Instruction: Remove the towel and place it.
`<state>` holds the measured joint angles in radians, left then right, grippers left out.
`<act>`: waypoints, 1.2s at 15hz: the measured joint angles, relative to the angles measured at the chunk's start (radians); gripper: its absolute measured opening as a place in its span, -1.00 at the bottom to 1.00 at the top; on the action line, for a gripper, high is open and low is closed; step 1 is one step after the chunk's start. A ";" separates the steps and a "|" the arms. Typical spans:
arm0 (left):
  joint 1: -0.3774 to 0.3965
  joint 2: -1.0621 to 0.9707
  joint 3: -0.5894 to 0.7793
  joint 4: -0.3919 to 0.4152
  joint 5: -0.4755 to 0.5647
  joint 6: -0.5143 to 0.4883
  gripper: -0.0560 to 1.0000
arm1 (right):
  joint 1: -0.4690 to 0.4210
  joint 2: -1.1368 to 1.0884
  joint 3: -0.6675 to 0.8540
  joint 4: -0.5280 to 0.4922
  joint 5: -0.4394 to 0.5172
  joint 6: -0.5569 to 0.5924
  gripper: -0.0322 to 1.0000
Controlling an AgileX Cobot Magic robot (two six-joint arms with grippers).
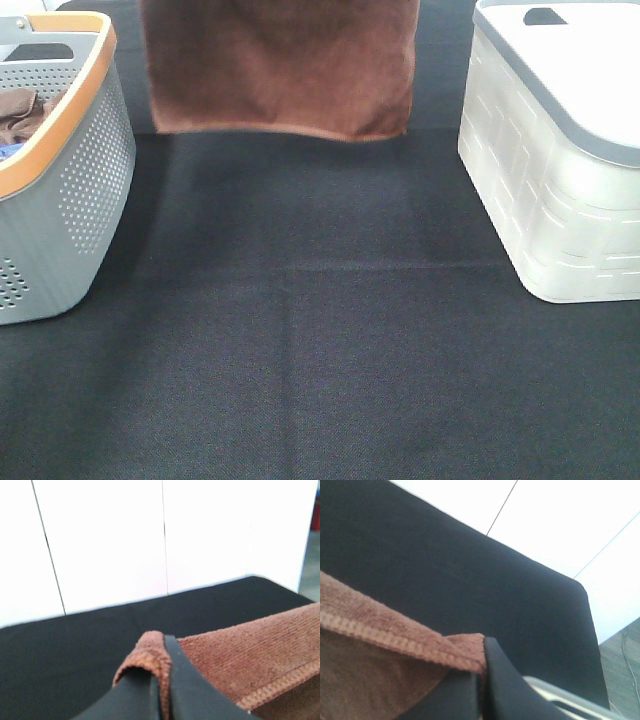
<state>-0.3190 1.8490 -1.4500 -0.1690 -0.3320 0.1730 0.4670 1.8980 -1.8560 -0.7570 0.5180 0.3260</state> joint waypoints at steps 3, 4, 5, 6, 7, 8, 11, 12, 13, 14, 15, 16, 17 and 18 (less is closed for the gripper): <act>0.000 0.094 0.000 0.004 -0.069 0.000 -0.89 | -0.019 0.054 -0.008 0.077 0.031 0.001 -0.94; 0.000 0.110 0.000 0.004 0.001 0.000 -0.89 | -0.019 0.072 -0.008 0.121 0.081 -0.019 -0.94; 0.000 0.116 0.000 0.004 0.101 0.000 -0.89 | -0.019 0.091 -0.008 0.180 0.140 -0.062 -0.94; 0.000 0.117 0.000 0.004 0.207 0.000 -0.89 | -0.019 0.104 -0.008 0.233 0.186 -0.109 -0.94; 0.000 0.117 0.000 0.004 0.307 0.000 -0.89 | -0.019 0.119 -0.008 0.295 0.248 -0.170 -0.94; 0.000 0.117 0.000 0.004 0.402 0.000 -0.89 | -0.019 0.126 -0.008 0.351 0.296 -0.224 -0.94; -0.004 0.110 0.000 0.000 0.712 0.000 -0.89 | -0.019 0.128 -0.008 0.497 0.446 -0.299 -0.94; -0.009 0.109 0.000 -0.009 0.784 0.000 -0.89 | -0.019 0.128 -0.008 0.514 0.497 -0.306 -0.94; -0.016 0.109 0.000 -0.021 0.845 0.000 -0.89 | -0.019 0.128 -0.008 0.526 0.548 -0.306 -0.94; -0.024 0.109 0.000 -0.028 0.895 0.000 -0.89 | -0.019 0.128 -0.008 0.543 0.587 -0.308 -0.94; -0.035 0.109 0.000 -0.030 0.941 0.000 -0.89 | -0.019 0.128 -0.009 0.561 0.616 -0.309 -0.94; -0.049 0.109 0.000 -0.029 0.980 0.000 -0.89 | -0.019 0.128 -0.012 0.586 0.646 -0.309 -0.94; -0.064 0.109 0.000 -0.025 1.013 0.000 -0.89 | -0.019 0.128 -0.012 0.615 0.677 -0.310 -0.94; -0.082 0.109 0.000 -0.022 1.044 0.000 -0.89 | -0.019 0.128 -0.013 0.642 0.687 -0.311 -0.94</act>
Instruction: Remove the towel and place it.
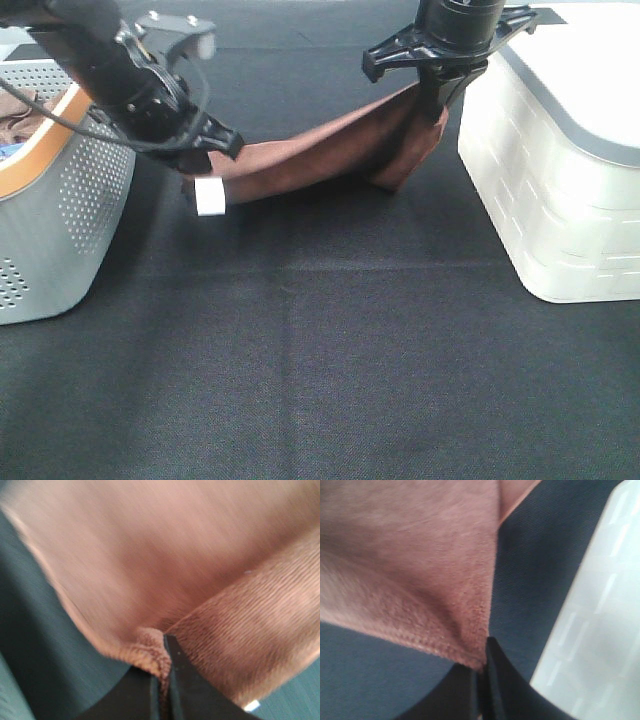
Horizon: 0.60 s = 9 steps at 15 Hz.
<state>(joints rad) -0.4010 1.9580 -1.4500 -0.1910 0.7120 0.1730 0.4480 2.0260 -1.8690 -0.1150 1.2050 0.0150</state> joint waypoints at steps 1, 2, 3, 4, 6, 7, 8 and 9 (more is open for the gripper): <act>-0.019 0.000 0.000 0.000 0.061 0.000 -0.89 | 0.000 0.000 0.005 0.025 0.001 0.000 -0.94; -0.019 0.000 0.000 0.000 0.061 0.000 -0.89 | 0.000 0.000 0.005 0.025 0.001 0.000 -0.94; -0.027 0.000 0.000 0.000 0.134 -0.001 -0.89 | 0.000 0.000 0.056 0.059 0.006 0.000 -0.94; -0.027 0.000 0.000 0.000 0.134 -0.001 -0.89 | 0.000 0.000 0.056 0.059 0.006 0.000 -0.94; -0.027 -0.001 0.000 0.002 0.223 -0.003 -0.89 | 0.000 0.000 0.129 0.101 0.008 0.000 -0.94; -0.027 -0.002 0.000 0.001 0.263 -0.004 -0.89 | 0.000 0.000 0.168 0.115 0.010 0.000 -0.94; -0.027 -0.002 0.000 0.000 0.301 -0.004 -0.89 | 0.000 0.000 0.199 0.122 0.012 0.000 -0.94; -0.027 -0.002 0.000 0.000 0.353 -0.004 -0.89 | 0.000 0.000 0.244 0.128 0.012 0.001 -0.94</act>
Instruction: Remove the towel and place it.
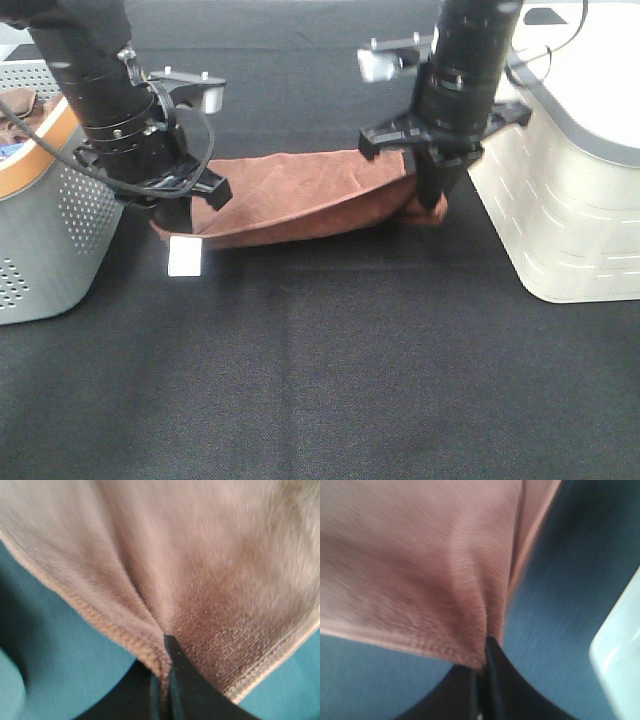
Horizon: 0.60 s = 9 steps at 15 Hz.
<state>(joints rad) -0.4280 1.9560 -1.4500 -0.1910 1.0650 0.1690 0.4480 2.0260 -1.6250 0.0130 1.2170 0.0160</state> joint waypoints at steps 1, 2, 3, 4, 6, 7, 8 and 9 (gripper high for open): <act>0.000 0.000 0.000 0.000 0.030 0.000 -0.89 | 0.000 0.000 0.025 0.010 0.000 0.000 -0.94; 0.000 0.000 0.000 -0.001 0.055 0.000 -0.89 | 0.000 0.000 0.045 0.026 0.000 0.000 -0.94; 0.000 0.000 0.000 -0.002 0.083 -0.001 -0.89 | 0.000 0.000 0.065 0.040 0.000 0.000 -0.94; 0.000 0.000 0.000 -0.006 0.110 -0.001 -0.89 | 0.000 0.000 0.081 0.049 0.000 0.000 -0.94; 0.000 0.000 0.000 -0.009 0.134 -0.003 -0.89 | 0.000 0.000 0.094 0.065 0.000 0.000 -0.94; 0.000 0.007 0.000 -0.009 0.137 -0.003 -0.89 | 0.000 0.000 0.094 0.078 0.000 0.000 -0.94; 0.000 0.007 0.000 -0.012 0.139 -0.003 -0.89 | 0.000 0.000 0.094 0.087 0.000 0.000 -0.90; 0.000 0.007 0.000 -0.020 0.139 -0.003 -0.83 | 0.000 0.000 0.094 0.092 0.000 0.000 -0.77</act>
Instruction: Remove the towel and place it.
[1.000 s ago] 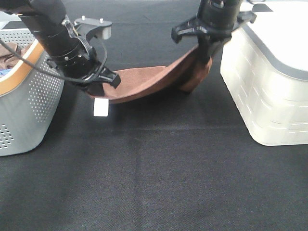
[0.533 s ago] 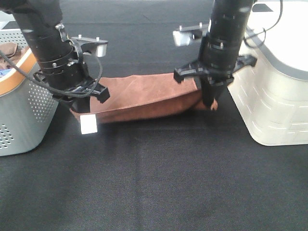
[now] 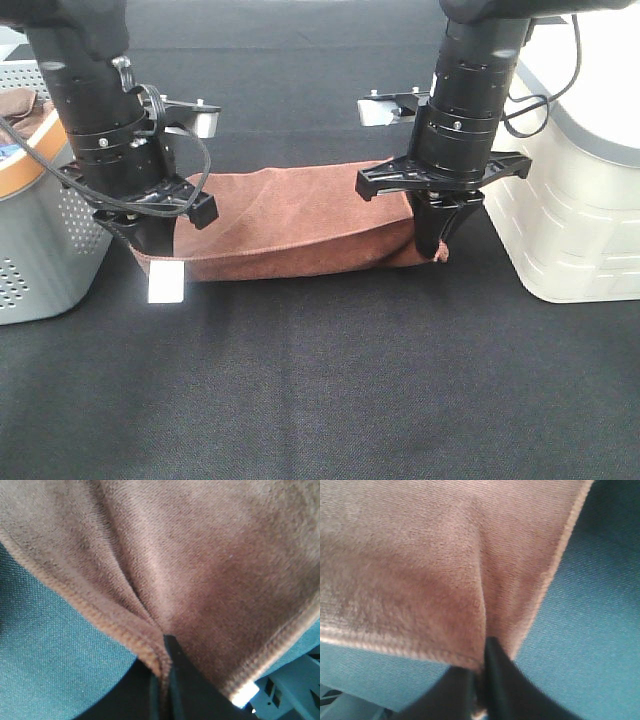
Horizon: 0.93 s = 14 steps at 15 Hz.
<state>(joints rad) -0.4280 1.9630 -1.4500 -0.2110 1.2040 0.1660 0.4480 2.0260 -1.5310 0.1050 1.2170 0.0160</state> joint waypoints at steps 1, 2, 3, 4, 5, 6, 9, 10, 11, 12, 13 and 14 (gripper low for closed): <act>0.000 0.000 0.000 -0.018 0.001 0.000 -0.67 | 0.000 0.000 0.000 0.005 0.000 0.000 -0.54; 0.000 0.000 0.000 -0.036 0.001 0.000 -0.47 | 0.000 0.000 0.000 0.013 0.000 0.000 -0.28; 0.000 0.000 0.000 -0.057 0.002 0.007 -0.20 | 0.000 0.000 0.000 0.021 0.000 0.000 0.00; 0.000 0.000 0.000 -0.064 0.002 0.014 0.05 | 0.000 0.000 0.000 0.026 0.000 0.000 0.24; 0.000 0.000 0.000 -0.064 0.002 0.014 0.05 | 0.000 0.000 0.000 0.026 0.000 0.000 0.24; 0.000 0.000 0.000 -0.069 0.004 0.018 0.25 | 0.000 -0.001 0.000 0.028 0.000 0.000 0.40; 0.000 -0.003 -0.003 -0.069 0.004 0.018 0.34 | 0.000 -0.041 0.000 0.032 0.000 0.000 0.45; 0.000 -0.007 -0.015 -0.069 0.005 0.018 0.34 | 0.000 -0.067 0.000 0.032 0.000 0.000 0.45; 0.000 -0.015 -0.035 -0.069 0.005 0.018 0.34 | 0.000 -0.099 0.000 0.032 0.000 0.000 0.45; 0.000 -0.031 -0.080 -0.071 0.005 0.018 0.34 | 0.000 -0.131 0.000 0.034 0.000 0.000 0.45; 0.000 -0.045 -0.114 -0.071 0.005 0.018 0.34 | 0.000 -0.186 0.000 0.038 0.000 0.000 0.45; 0.000 -0.060 -0.156 -0.074 0.005 0.018 0.34 | 0.000 -0.232 0.000 0.038 0.000 0.000 0.45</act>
<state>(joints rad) -0.4280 1.9030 -1.6060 -0.2850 1.2090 0.1840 0.4480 1.7940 -1.5310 0.1430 1.2170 0.0160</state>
